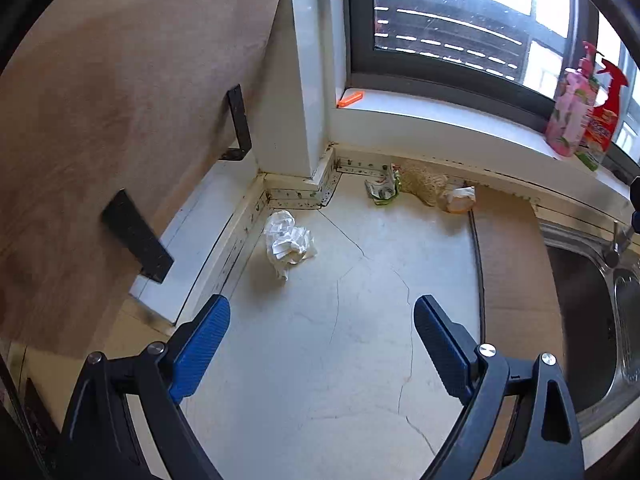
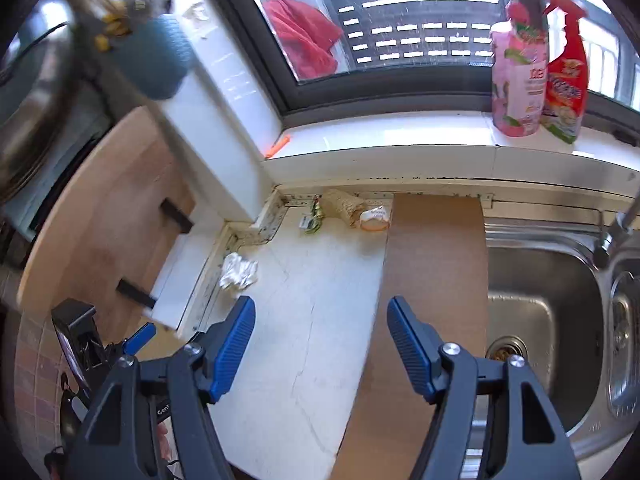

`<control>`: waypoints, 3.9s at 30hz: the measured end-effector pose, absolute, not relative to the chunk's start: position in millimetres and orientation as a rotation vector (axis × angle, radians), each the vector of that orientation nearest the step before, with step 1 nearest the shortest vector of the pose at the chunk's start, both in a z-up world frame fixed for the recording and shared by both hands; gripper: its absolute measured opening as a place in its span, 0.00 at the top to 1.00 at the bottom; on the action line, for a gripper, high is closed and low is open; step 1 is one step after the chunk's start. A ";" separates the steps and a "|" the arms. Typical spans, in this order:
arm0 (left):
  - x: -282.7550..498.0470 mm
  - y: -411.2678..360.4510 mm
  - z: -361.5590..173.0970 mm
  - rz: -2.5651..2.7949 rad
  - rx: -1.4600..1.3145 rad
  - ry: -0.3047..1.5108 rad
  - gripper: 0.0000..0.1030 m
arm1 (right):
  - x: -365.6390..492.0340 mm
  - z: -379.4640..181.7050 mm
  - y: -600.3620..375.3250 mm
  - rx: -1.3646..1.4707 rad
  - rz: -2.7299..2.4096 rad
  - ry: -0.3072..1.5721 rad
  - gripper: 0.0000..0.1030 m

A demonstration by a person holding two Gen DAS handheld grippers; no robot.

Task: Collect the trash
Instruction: 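Raise both open tools up toward the remaining counter trash, then grasp the crumpled white tissue with the left gripper while the right gripper grasps the cakes wrapper, then carry the tissue and cakes wrapper down over the trash bin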

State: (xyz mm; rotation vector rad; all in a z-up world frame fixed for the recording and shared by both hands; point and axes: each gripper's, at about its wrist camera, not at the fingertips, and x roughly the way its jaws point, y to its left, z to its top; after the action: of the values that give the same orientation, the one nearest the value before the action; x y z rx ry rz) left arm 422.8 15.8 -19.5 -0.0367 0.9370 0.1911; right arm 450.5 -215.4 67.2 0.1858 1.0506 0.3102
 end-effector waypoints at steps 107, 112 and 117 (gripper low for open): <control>413.6 28.9 -101.2 0.094 -0.218 1.115 0.51 | 445.5 -82.2 -163.7 0.237 0.506 1.344 0.51; 349.1 28.0 -88.7 0.012 -0.182 1.108 0.51 | 381.8 -70.7 -162.8 0.267 0.462 1.314 0.51; 290.7 30.7 -81.4 -0.055 -0.174 1.113 0.51 | 318.3 -61.1 -157.0 0.290 0.413 1.287 0.51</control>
State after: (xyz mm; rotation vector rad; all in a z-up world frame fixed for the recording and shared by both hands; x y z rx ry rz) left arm 290.7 30.7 -81.4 -0.1744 1.1134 -0.0547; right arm 318.3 -157.0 -61.1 0.2898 1.2870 0.4126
